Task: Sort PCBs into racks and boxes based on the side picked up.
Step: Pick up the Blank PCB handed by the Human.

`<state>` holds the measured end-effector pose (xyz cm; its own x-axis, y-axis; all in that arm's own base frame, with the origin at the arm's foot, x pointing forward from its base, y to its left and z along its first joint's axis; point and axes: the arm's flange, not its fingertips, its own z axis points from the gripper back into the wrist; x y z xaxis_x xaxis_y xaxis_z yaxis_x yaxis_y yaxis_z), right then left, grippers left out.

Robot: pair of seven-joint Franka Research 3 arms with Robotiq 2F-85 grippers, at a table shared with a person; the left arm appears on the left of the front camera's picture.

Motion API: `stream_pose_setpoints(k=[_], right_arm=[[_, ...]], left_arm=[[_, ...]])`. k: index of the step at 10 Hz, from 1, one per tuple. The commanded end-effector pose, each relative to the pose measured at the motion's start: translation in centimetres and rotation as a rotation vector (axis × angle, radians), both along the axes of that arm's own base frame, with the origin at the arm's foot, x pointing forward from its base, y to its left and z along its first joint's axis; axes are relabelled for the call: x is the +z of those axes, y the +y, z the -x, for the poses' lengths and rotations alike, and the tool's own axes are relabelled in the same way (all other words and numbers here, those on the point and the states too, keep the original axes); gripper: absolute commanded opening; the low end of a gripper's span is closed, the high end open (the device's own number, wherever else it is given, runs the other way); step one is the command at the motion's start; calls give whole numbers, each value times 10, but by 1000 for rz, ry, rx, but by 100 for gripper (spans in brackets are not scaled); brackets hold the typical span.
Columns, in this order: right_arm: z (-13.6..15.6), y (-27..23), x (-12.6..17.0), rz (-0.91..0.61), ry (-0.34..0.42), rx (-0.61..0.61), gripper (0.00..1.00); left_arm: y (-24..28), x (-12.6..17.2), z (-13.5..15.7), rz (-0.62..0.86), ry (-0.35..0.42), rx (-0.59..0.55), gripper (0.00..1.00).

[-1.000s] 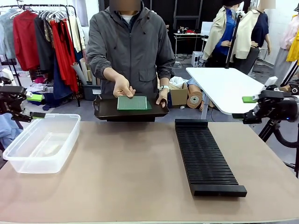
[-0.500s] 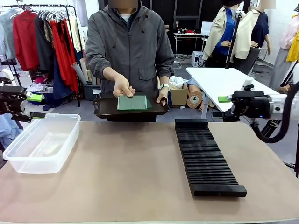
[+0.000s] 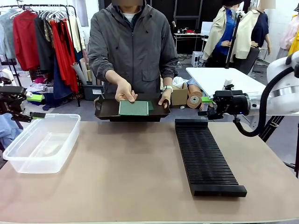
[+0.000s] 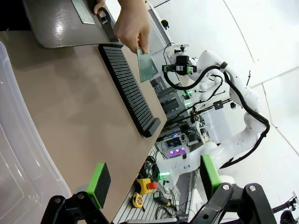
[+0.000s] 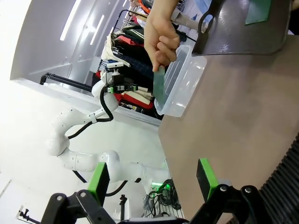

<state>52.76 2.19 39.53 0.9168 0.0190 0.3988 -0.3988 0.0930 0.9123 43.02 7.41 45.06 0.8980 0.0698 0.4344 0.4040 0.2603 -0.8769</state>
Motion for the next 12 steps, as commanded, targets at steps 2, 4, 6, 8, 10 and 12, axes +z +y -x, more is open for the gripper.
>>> stream_pose_setpoints(k=[2,4,6,8,10,12], right_arm=[[-33,28,-11,-19,-26,-1,100],[-48,45,-29,-31,-47,2,100],[-56,63,-42,-59,-55,2,100],[-58,82,-49,-89,-60,0,100],[-57,104,-51,-109,-32,29,100],[-58,126,-53,-113,-9,88,100]], left_arm=[[1,2,1,9,9,1,100],[1,2,1,9,9,1,100],[1,2,1,9,9,1,100],[1,2,1,9,9,1,100],[1,2,1,9,9,1,100],[1,2,1,9,9,1,100]])
